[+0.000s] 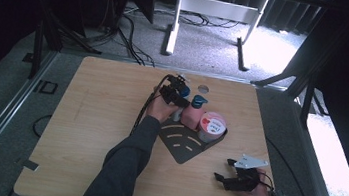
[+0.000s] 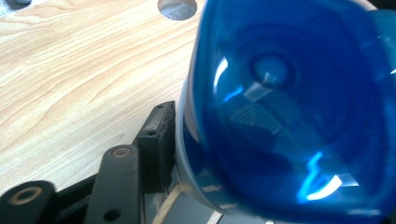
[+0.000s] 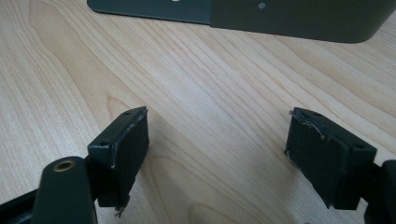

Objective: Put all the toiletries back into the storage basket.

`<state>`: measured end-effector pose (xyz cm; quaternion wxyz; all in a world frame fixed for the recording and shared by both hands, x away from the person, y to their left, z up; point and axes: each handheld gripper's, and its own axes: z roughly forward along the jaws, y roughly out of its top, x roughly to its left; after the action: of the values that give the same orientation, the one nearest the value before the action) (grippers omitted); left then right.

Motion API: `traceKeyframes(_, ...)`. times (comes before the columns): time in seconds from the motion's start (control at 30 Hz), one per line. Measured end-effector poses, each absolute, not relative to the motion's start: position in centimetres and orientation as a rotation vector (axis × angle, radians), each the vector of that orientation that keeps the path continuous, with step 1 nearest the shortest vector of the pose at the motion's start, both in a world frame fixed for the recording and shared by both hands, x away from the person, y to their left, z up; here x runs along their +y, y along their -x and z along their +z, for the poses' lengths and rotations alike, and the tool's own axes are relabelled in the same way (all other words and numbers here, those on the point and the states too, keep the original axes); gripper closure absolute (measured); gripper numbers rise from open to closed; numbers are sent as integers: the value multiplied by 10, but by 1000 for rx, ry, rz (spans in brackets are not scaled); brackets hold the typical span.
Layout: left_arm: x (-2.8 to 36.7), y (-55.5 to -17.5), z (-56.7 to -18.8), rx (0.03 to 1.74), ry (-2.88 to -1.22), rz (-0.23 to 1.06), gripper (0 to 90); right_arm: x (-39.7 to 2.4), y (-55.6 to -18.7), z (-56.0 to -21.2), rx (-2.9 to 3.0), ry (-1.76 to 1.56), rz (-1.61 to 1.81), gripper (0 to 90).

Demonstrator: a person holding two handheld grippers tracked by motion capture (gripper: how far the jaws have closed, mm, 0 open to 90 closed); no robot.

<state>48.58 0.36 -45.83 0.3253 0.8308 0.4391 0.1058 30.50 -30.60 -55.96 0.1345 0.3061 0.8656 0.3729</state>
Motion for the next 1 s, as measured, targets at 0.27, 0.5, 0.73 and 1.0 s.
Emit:
traceKeyframes(0.27,7,-479,-453,1146,-2194,284,441,-306,-305,-560,2509,-887,1081,209)
traceKeyframes(0.5,12,-468,-442,1101,-2204,304,400,-306,-305,-560,2509,-889,1080,209)
traceKeyframes(0.73,20,-456,-435,1078,-2230,327,392,-306,-305,-560,2508,-888,1081,209)
traceKeyframes(1.0,37,-439,-432,1067,-2224,380,390,-306,-305,-560,2508,-888,1081,209)
